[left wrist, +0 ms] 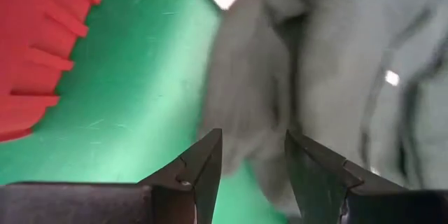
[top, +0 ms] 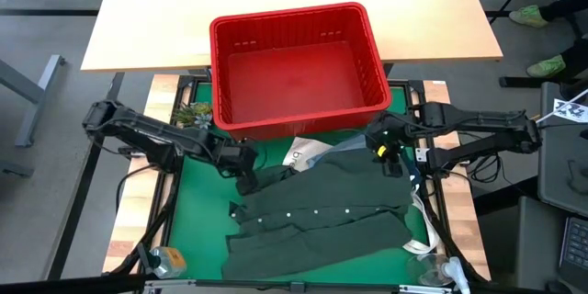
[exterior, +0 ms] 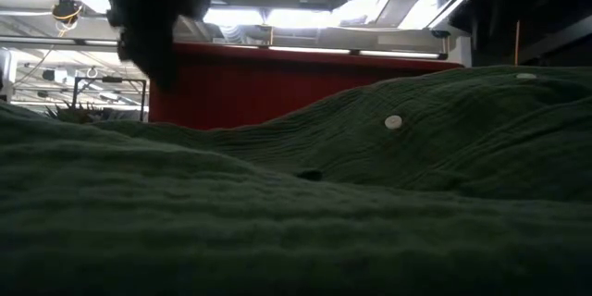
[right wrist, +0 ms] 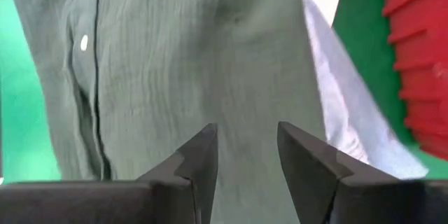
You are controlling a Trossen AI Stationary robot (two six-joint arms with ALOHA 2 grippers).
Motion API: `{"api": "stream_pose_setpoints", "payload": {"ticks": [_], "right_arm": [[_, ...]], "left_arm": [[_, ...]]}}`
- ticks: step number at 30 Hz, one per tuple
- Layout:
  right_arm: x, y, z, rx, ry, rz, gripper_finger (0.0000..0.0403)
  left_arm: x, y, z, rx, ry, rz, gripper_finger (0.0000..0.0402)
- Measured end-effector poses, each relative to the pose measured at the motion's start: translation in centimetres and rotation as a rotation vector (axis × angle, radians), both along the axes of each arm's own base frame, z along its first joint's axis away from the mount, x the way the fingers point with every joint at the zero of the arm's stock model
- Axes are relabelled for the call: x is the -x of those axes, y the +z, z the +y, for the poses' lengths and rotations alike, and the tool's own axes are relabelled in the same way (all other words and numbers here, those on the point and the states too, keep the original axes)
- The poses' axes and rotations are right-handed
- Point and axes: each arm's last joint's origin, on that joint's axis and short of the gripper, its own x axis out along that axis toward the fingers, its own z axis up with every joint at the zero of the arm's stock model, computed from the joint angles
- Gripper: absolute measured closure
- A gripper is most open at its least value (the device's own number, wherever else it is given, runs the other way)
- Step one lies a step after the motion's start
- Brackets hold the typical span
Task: Fold laundry
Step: Fold the patterned white shirt
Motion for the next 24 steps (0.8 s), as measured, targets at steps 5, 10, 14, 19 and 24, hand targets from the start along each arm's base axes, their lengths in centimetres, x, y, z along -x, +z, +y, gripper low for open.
{"api": "stream_pose_setpoints", "payload": {"ticks": [5, 10, 14, 19, 24], "right_arm": [[-0.4, 0.1, -0.1, 0.014, -0.007, -0.045, 0.0256], [-0.8, 0.3, -0.1, 0.03, -0.014, -0.078, 0.0256], [-0.9, 0.3, -0.2, 0.064, -0.03, -0.084, 0.0256], [-1.0, 0.2, -0.3, 0.089, -0.041, -0.077, 0.0256], [-1.3, 0.1, -0.3, 0.089, -0.041, -0.084, 0.0256]], "left_arm": [[-0.1, -2.8, 1.4, 0.015, 0.082, -0.018, 0.0253], [0.1, -4.9, 2.2, 0.024, 0.141, -0.051, 0.0253], [0.1, -5.8, 2.5, 0.035, 0.152, -0.1, 0.0253], [0.3, -7.1, 2.5, 0.045, 0.152, -0.157, 0.0253], [0.8, -8.3, 2.6, 0.074, 0.195, -0.188, 0.0253]]}}
